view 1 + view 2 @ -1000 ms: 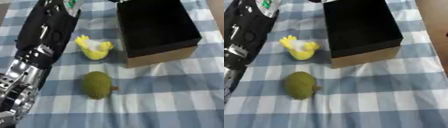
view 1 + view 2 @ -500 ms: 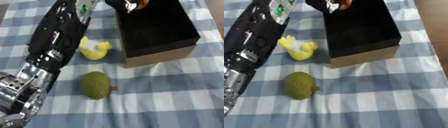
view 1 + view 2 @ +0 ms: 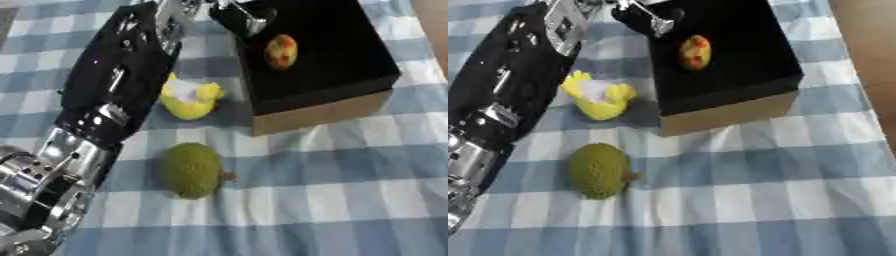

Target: Pick up objects on the table and place them in the box.

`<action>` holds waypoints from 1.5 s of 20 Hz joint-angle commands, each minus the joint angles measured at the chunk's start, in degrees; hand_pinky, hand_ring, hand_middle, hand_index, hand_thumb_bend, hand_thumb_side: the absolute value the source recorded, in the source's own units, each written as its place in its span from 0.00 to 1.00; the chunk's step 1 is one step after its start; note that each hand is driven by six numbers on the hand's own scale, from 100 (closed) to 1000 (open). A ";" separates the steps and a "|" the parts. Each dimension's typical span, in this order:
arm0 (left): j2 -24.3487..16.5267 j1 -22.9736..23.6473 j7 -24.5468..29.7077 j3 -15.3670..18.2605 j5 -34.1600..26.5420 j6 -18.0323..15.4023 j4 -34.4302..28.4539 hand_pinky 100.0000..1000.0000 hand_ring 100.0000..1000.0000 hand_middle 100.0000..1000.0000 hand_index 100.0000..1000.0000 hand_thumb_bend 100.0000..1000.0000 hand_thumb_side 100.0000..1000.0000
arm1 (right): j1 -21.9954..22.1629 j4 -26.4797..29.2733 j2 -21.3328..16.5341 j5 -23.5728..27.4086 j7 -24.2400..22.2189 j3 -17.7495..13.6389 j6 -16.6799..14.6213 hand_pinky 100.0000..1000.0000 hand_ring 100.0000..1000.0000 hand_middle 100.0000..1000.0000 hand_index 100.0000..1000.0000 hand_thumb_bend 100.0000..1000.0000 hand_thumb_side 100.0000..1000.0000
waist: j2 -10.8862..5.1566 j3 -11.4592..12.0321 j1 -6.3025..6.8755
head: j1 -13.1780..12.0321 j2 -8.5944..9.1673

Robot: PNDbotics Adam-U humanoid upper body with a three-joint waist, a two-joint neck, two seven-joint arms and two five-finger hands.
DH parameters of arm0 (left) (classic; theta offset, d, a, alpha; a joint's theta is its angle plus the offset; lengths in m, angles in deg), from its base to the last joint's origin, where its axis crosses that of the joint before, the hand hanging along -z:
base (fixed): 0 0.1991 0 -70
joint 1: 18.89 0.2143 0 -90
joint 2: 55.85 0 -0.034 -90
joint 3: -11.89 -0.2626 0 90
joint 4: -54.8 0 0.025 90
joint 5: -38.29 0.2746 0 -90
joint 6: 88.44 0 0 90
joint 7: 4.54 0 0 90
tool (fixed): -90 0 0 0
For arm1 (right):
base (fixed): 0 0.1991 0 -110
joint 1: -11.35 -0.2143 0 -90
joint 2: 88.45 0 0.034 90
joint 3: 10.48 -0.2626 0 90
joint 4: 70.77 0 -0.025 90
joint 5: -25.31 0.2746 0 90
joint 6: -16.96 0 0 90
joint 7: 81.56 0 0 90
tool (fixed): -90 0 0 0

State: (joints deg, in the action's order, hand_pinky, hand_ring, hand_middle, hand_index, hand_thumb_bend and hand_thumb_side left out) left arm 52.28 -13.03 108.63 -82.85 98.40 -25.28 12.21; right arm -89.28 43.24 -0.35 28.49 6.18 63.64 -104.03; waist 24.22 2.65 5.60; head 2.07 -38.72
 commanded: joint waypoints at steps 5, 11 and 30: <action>-1.30 -0.95 -1.13 0.21 -1.12 -0.04 -1.43 0.80 0.87 0.77 0.89 0.00 0.13 | -0.22 0.58 -1.53 0.24 0.10 -0.31 0.12 0.95 1.00 0.35 0.99 0.00 0.41 | -2.69 0.37 0.63 | -0.02 -0.38; -6.04 -0.75 -0.87 -1.06 -8.18 -0.38 -5.45 0.80 0.87 0.77 0.89 0.00 0.10 | 0.75 0.58 -1.80 -0.57 0.49 -0.68 0.16 0.95 1.00 0.35 0.99 0.00 0.41 | -3.10 1.72 0.93 | 0.91 -1.55; -24.08 11.14 5.19 -15.49 -30.67 -1.88 -23.42 0.79 0.86 0.77 0.89 0.10 0.23 | 1.84 0.58 -2.32 -2.47 2.08 -1.27 -0.12 0.95 1.00 0.34 0.99 0.00 0.41 | -3.10 3.51 1.32 | 3.76 -2.25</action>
State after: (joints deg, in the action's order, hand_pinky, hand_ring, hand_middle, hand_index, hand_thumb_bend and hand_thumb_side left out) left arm 30.90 -1.00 113.34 -97.93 68.66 -27.03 -9.28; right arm -87.18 43.24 -1.39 26.38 8.10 62.87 -104.13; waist 22.98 6.21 6.43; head 5.66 -40.81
